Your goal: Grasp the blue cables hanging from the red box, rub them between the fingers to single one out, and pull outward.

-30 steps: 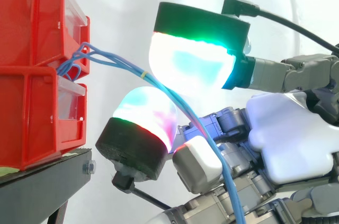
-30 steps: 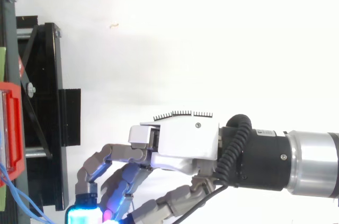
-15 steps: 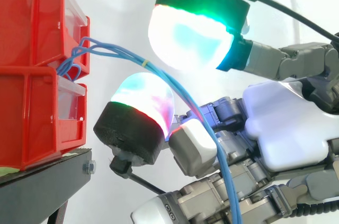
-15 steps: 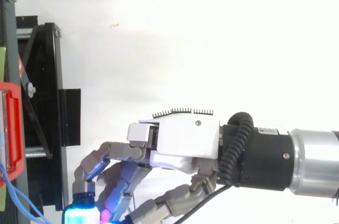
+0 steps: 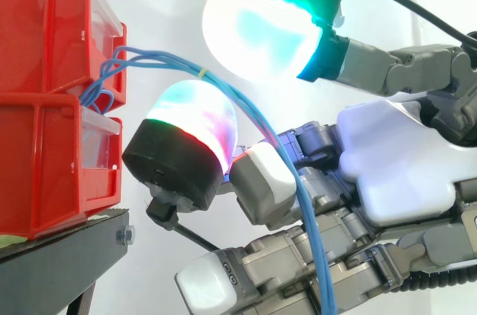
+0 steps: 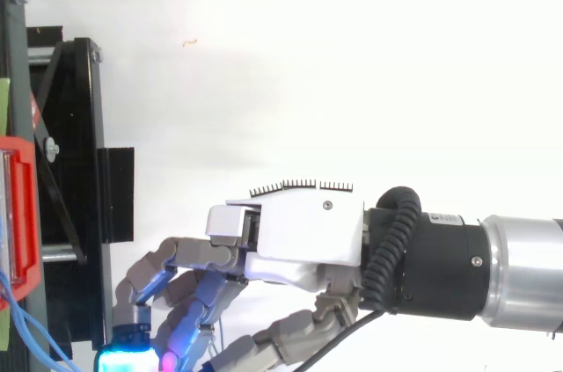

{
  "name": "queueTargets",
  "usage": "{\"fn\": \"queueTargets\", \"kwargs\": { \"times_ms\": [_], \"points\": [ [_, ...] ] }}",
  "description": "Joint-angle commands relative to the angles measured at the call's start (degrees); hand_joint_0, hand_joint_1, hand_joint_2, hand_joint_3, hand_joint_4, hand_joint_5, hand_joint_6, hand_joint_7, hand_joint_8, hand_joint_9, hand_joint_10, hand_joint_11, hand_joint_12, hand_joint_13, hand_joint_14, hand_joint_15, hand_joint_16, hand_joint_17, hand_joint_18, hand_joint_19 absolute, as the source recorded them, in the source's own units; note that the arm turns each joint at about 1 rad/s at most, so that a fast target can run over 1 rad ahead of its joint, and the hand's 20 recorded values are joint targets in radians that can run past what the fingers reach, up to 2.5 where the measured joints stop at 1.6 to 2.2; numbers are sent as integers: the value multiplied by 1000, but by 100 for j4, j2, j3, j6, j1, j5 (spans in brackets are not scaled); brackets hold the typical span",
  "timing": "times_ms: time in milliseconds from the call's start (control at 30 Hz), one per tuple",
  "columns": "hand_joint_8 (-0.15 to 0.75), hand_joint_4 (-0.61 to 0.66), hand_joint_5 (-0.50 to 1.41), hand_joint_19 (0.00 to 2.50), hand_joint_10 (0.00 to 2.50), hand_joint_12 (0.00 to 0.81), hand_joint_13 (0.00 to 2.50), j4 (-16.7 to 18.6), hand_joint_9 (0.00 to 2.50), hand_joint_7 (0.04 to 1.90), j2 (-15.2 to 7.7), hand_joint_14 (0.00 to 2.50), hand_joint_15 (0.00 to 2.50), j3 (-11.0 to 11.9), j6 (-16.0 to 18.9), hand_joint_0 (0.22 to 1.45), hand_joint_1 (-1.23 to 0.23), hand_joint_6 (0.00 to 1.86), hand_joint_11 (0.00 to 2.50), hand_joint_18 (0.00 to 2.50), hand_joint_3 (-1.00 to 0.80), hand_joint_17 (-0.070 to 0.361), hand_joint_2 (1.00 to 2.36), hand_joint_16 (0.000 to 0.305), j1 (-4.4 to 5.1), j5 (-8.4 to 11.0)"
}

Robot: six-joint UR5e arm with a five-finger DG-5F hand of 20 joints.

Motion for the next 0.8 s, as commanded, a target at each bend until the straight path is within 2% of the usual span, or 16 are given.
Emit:
{"fn": "queueTargets", "kwargs": {
  "times_ms": [0, 200, 400, 467, 600, 733, 767],
  "points": [
    [379, 146, -106, 350, 16, 402, 755, -4, 1107, 975, 9, 16, 423, 1, -6, 602, -828, 898, 635, 231, -365, 109, 1010, 49, 0, 0],
    [376, 118, -109, 354, 16, 402, 764, -4, 1109, 987, 53, 15, 427, 1, -15, 620, -847, 915, 637, 234, -230, 109, 1018, 48, 0, 9],
    [370, -10, -123, 334, 16, 402, 785, -4, 1086, 989, 71, 15, 430, 9, -15, 695, -920, 944, 656, 350, -178, 113, 1021, 50, 0, 9],
    [353, -67, -129, 331, 14, 396, 793, -4, 1070, 987, 88, 15, 436, 9, -24, 741, -947, 951, 668, 435, -226, 114, 1019, 51, 0, 9],
    [341, -47, -135, 341, 17, 394, 798, -39, 1051, 1073, 106, 15, 436, 1, -24, 801, -969, 955, 664, 504, -321, 116, 1014, 51, 0, 18],
    [337, -52, -146, 313, 16, 393, 802, -101, 1039, 992, 106, 16, 432, 9, -24, 802, -977, 966, 669, 540, -481, 116, 1001, 52, 0, 9],
    [335, 5, -148, 311, 14, 392, 804, -109, 1035, 926, 106, 15, 429, 1, -24, 767, -987, 967, 670, 556, -500, 116, 1000, 52, -9, 9]
  ]
}}
